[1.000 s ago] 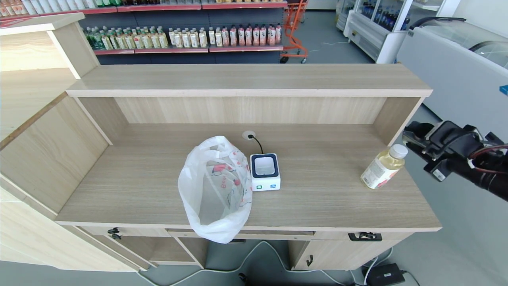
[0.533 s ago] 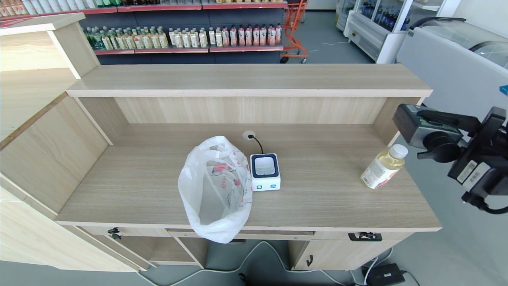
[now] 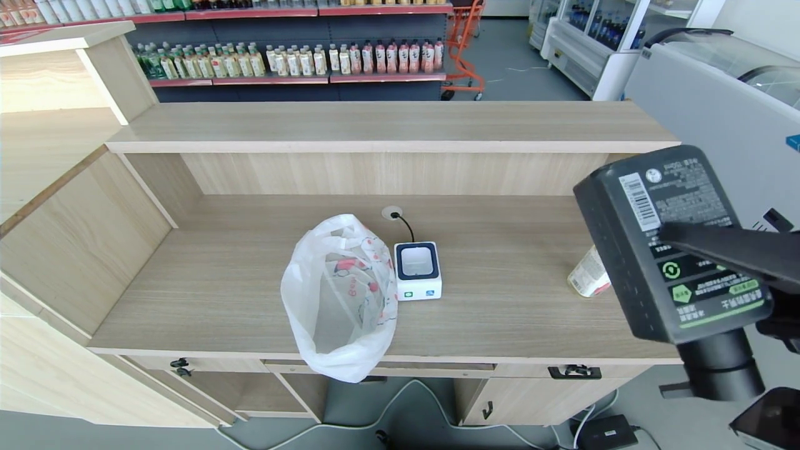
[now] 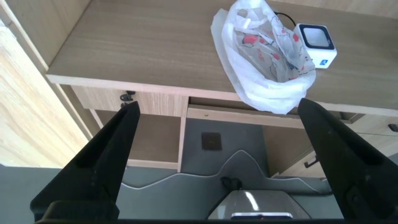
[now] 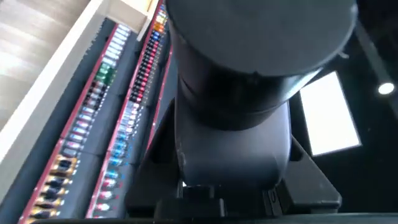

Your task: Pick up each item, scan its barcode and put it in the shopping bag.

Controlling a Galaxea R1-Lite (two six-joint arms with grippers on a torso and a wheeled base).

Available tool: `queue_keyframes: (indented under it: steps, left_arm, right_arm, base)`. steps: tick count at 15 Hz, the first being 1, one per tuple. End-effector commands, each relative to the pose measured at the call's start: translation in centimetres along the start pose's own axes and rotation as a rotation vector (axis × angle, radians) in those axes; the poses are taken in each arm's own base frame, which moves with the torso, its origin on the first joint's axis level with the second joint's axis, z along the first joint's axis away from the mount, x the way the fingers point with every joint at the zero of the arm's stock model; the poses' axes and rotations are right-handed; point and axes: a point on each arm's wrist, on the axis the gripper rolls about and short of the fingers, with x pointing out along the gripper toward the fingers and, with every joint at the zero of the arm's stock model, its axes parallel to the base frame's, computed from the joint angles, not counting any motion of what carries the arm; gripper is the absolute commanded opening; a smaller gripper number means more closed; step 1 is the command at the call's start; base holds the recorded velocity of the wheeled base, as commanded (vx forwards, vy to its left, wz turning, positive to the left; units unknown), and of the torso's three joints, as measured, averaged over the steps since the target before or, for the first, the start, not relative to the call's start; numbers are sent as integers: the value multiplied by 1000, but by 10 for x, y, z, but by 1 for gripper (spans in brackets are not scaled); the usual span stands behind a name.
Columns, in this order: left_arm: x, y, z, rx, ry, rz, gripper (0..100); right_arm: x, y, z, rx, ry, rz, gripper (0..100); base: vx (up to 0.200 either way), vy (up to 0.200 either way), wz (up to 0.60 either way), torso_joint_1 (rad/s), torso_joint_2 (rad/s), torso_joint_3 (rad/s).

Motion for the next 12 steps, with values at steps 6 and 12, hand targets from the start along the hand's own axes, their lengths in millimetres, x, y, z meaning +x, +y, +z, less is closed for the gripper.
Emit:
queue_keyframes:
  steps: [6,12]
  left_arm:
    - [0,0,0,0,0,0,100]
    - [0,0,0,0,0,0,100]
  right_arm:
    - [11,-8,18,-99,-94,-94,0]
    - [24,-19,29,-49,-164,-191,0]
  base:
    - [0,0,0,0,0,0]
    - [0,0,0,0,0,0]
